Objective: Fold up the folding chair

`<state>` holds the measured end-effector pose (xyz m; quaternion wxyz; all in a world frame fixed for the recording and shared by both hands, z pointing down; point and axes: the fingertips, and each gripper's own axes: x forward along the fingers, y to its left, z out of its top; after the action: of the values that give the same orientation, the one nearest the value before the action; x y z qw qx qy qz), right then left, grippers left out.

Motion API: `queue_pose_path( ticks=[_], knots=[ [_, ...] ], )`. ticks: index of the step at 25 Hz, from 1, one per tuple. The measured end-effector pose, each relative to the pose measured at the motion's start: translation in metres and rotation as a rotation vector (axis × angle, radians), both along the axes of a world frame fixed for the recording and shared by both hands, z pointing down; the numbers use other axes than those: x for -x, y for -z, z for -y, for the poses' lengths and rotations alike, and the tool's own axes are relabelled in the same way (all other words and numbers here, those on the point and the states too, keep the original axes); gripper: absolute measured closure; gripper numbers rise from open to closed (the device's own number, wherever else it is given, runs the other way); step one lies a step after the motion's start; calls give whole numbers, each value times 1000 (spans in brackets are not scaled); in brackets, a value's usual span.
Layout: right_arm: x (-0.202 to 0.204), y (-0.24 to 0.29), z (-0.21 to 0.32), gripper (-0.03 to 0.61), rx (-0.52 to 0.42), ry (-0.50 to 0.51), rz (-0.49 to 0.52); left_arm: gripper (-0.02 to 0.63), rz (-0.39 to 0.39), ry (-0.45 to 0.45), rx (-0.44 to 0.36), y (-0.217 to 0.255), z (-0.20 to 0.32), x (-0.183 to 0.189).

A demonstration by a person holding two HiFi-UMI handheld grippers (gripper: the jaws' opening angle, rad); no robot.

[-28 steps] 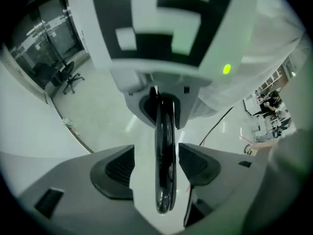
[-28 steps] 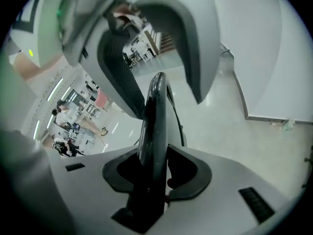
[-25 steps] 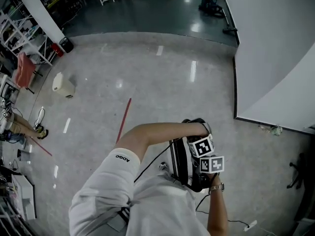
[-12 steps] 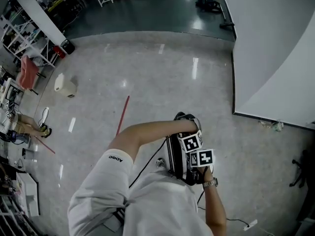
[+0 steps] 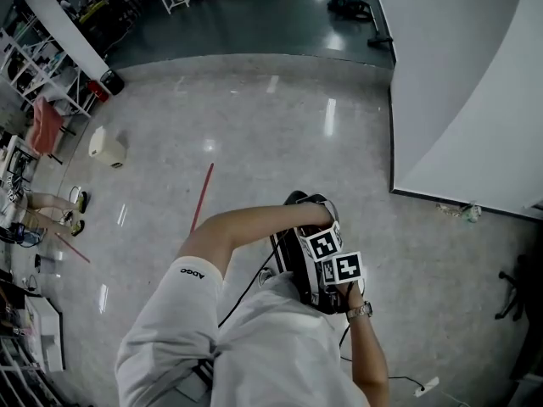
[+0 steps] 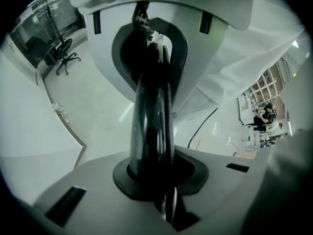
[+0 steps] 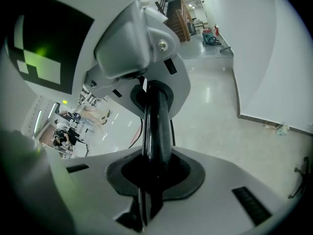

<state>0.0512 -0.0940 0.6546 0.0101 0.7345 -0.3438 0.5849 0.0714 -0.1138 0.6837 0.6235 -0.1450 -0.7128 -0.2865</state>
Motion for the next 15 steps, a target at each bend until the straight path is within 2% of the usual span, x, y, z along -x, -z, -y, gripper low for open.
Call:
queue_pose_path(
  ticks=[3, 9, 13, 15],
  knots=[
    [-7, -2, -24, 520, 6, -1, -11, 561, -12, 19, 5, 3, -25, -8],
    [-21, 2, -71, 520, 7, 0, 9, 561, -4, -3, 36, 6, -76, -22],
    [-38, 9, -70, 515, 29, -17, -2, 561, -13, -43, 65, 11, -80, -42],
    [-46, 11, -68, 511, 51, -20, -7, 561, -11, -35, 90, 12, -78, -49]
  ],
)
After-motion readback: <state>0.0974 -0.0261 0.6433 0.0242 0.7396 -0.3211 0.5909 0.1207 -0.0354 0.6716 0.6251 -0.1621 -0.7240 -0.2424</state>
